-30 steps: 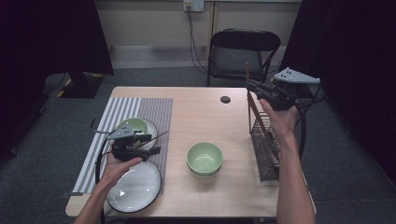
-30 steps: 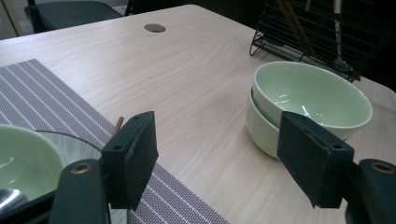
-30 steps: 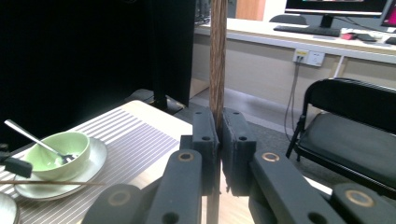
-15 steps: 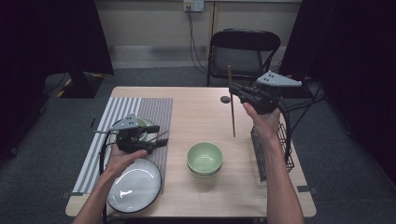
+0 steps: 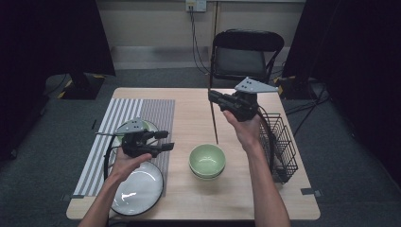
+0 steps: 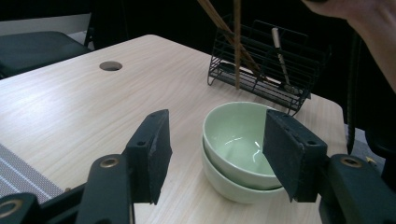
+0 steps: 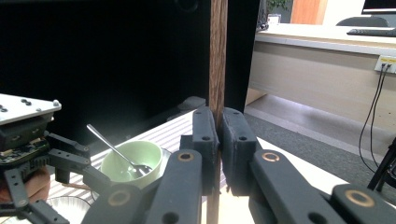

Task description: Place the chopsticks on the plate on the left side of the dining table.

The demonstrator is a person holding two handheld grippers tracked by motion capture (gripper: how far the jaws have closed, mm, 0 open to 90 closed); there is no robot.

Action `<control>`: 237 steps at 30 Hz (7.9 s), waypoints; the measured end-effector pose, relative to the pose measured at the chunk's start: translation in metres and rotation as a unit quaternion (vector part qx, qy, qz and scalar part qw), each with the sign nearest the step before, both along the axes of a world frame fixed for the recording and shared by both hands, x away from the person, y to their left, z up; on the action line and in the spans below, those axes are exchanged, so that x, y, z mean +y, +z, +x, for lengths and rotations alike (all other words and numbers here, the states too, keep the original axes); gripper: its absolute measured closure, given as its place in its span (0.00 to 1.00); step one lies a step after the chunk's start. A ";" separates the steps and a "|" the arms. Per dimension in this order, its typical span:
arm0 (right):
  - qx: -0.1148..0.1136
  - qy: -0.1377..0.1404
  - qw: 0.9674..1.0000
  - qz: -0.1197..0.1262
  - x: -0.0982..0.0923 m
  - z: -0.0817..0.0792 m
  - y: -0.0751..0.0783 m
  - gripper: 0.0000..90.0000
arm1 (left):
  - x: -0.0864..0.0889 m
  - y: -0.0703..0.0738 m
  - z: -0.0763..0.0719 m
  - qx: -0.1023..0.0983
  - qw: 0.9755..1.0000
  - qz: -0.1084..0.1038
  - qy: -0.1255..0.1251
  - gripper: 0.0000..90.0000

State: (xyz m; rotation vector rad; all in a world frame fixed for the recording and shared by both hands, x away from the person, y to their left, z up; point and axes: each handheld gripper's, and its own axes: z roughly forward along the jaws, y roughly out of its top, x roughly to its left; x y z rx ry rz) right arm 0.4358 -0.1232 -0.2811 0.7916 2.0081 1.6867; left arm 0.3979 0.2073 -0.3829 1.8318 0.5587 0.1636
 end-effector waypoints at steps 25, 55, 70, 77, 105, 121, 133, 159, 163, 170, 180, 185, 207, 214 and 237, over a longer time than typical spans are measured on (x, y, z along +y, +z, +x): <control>0.004 0.108 0.994 0.018 0.085 -0.015 -0.016 0.95 | 0.009 0.010 -0.010 -0.031 0.999 -0.019 0.003 0.61; 0.002 0.171 0.984 0.044 0.124 -0.030 -0.016 0.95 | 0.029 0.013 -0.011 -0.054 0.998 -0.040 0.011 0.94; 0.017 0.189 0.981 0.033 0.114 -0.028 -0.026 0.67 | 0.039 0.018 -0.011 -0.048 0.998 -0.039 0.014 0.95; 0.045 0.169 0.984 0.031 0.103 -0.024 -0.045 0.60 | 0.043 0.020 -0.010 -0.049 0.998 -0.039 0.025 0.95; 0.071 0.211 0.975 -0.011 0.151 -0.034 -0.113 0.81 | 0.044 0.027 -0.014 -0.049 0.998 -0.043 0.019 0.95; 0.070 0.220 0.973 -0.015 0.145 -0.035 -0.115 0.96 | 0.045 0.029 -0.015 -0.047 0.997 -0.056 0.006 0.93; 0.068 0.217 0.974 -0.005 0.148 -0.035 -0.116 0.96 | 0.047 0.028 -0.015 -0.048 0.997 -0.064 0.001 0.94; 0.074 0.232 0.970 -0.016 0.147 -0.041 -0.111 0.96 | 0.055 0.040 -0.020 -0.064 0.994 -0.082 0.024 0.56; 0.070 0.236 0.969 -0.025 0.146 -0.044 -0.109 0.96 | 0.062 0.035 -0.015 -0.051 0.994 -0.090 0.042 0.53; 0.064 0.226 0.972 -0.022 0.141 -0.045 -0.107 0.96 | 0.066 0.035 -0.015 -0.048 0.993 -0.095 0.054 0.50; 0.057 0.210 0.976 -0.019 0.127 -0.045 -0.103 0.96 | 0.068 0.030 -0.010 -0.040 0.993 -0.096 0.061 0.50; 0.056 0.208 0.976 -0.019 0.124 -0.045 -0.102 0.96 | 0.069 0.028 -0.009 -0.043 0.993 -0.085 0.067 0.47; 0.057 0.209 0.976 -0.015 0.121 -0.047 -0.103 0.96 | 0.073 0.029 -0.009 -0.049 0.992 -0.091 0.074 0.43; 0.056 0.201 0.978 -0.015 0.114 -0.047 -0.102 0.96 | 0.075 0.022 -0.004 -0.036 0.993 -0.083 0.077 0.41; 0.055 0.190 0.980 -0.002 0.090 -0.044 -0.101 0.96 | 0.099 0.017 0.001 -0.020 0.986 -0.123 0.110 0.34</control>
